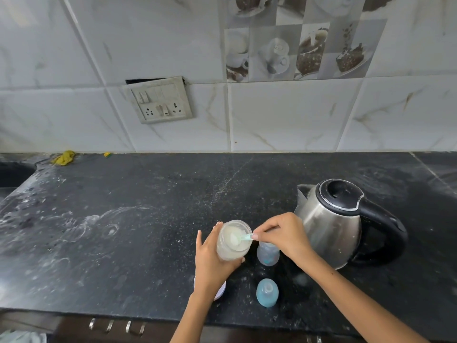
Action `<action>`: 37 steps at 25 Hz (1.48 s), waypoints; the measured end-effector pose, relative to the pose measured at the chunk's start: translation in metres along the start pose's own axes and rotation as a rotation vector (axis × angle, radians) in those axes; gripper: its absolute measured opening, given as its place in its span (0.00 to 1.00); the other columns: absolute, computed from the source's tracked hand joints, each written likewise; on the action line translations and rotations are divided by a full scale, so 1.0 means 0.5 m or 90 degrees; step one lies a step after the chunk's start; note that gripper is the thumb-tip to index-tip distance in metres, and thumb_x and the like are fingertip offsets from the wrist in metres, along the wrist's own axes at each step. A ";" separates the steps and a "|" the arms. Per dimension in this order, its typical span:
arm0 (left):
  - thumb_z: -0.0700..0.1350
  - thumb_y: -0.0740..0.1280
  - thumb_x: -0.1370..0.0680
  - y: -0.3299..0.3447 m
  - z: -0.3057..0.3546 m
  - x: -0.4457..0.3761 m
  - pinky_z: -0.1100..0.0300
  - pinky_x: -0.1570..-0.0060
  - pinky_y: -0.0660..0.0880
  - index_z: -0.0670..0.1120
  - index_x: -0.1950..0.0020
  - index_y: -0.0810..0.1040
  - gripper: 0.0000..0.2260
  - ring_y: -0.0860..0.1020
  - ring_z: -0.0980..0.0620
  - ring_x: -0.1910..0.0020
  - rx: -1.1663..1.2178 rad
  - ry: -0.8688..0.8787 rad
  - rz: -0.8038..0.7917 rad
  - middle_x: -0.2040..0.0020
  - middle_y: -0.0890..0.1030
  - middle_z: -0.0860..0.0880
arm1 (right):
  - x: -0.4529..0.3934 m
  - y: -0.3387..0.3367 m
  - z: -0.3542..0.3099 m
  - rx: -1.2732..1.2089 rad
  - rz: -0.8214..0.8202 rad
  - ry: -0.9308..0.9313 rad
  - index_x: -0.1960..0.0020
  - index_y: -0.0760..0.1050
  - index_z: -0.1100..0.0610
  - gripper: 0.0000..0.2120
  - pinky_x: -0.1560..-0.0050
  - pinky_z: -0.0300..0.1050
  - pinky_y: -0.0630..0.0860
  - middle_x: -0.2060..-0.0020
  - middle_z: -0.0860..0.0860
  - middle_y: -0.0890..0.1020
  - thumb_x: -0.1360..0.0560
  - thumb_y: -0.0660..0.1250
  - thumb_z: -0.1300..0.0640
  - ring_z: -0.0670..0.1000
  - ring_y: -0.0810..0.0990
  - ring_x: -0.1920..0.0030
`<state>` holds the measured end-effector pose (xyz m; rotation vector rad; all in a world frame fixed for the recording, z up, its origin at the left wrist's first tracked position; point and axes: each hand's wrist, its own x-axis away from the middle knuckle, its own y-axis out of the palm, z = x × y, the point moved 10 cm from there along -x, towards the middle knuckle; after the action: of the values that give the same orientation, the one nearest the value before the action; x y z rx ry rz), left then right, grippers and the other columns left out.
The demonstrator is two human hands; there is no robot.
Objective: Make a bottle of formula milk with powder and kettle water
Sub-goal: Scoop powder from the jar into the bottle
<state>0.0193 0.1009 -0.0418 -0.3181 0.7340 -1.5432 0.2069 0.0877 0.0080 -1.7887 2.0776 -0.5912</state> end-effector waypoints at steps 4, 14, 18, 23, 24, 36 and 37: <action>0.53 0.79 0.42 -0.005 -0.006 0.001 0.71 0.30 0.37 0.50 0.34 0.71 0.39 0.74 0.58 0.37 0.032 -0.014 0.007 0.36 0.74 0.59 | 0.024 0.010 -0.012 0.054 0.041 -0.095 0.60 0.86 0.58 0.04 0.57 0.35 0.81 0.63 0.49 0.87 0.34 0.78 0.65 0.41 0.84 0.61; 0.55 0.78 0.43 -0.002 -0.024 -0.004 0.64 0.30 0.56 0.58 0.37 0.71 0.35 0.71 0.63 0.37 0.108 -0.064 -0.018 0.42 0.75 0.66 | 0.014 0.001 0.013 -0.046 0.106 -0.041 0.60 0.86 0.56 0.05 0.58 0.38 0.82 0.66 0.47 0.86 0.34 0.78 0.64 0.42 0.85 0.64; 0.51 0.80 0.42 0.008 -0.046 0.003 0.64 0.40 0.71 0.58 0.33 0.68 0.39 0.74 0.60 0.38 0.173 -0.114 -0.054 0.40 0.77 0.61 | 0.008 0.006 0.034 -0.106 0.103 0.057 0.63 0.86 0.54 0.06 0.56 0.40 0.81 0.69 0.47 0.86 0.34 0.77 0.64 0.44 0.85 0.63; 0.53 0.79 0.38 -0.006 -0.007 0.037 0.58 0.27 0.58 0.51 0.25 0.55 0.48 0.57 0.58 0.25 0.132 -0.103 0.003 0.24 0.58 0.54 | 0.035 -0.020 0.034 -0.226 0.125 0.080 0.62 0.86 0.56 0.05 0.56 0.41 0.81 0.67 0.51 0.87 0.33 0.77 0.65 0.49 0.85 0.62; 0.51 0.78 0.34 -0.019 0.018 0.048 0.60 0.27 0.56 0.51 0.26 0.56 0.43 0.55 0.58 0.25 0.123 -0.068 0.048 0.24 0.56 0.54 | 0.046 -0.032 0.034 -0.245 0.138 0.076 0.61 0.86 0.56 0.05 0.56 0.40 0.81 0.66 0.51 0.87 0.33 0.77 0.65 0.50 0.85 0.62; 0.40 0.71 0.26 0.182 0.138 0.065 0.68 0.27 0.48 0.45 0.24 0.42 0.43 0.49 0.62 0.26 0.197 -0.010 -0.162 0.24 0.50 0.55 | 0.156 -0.141 0.101 -0.310 0.310 0.078 0.60 0.85 0.62 0.03 0.65 0.30 0.77 0.68 0.51 0.86 0.33 0.76 0.68 0.44 0.85 0.65; 0.39 0.71 0.26 0.193 0.125 0.056 0.68 0.27 0.51 0.46 0.24 0.41 0.44 0.53 0.60 0.26 0.202 -0.046 -0.171 0.24 0.55 0.54 | 0.157 -0.139 0.102 -0.292 0.314 0.074 0.60 0.85 0.61 0.03 0.64 0.30 0.77 0.68 0.50 0.86 0.33 0.76 0.67 0.43 0.85 0.65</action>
<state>0.1294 0.0618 -0.0604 -0.2389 0.3907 -1.8622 0.2799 -0.0030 0.0014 -1.3662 2.7715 -0.0831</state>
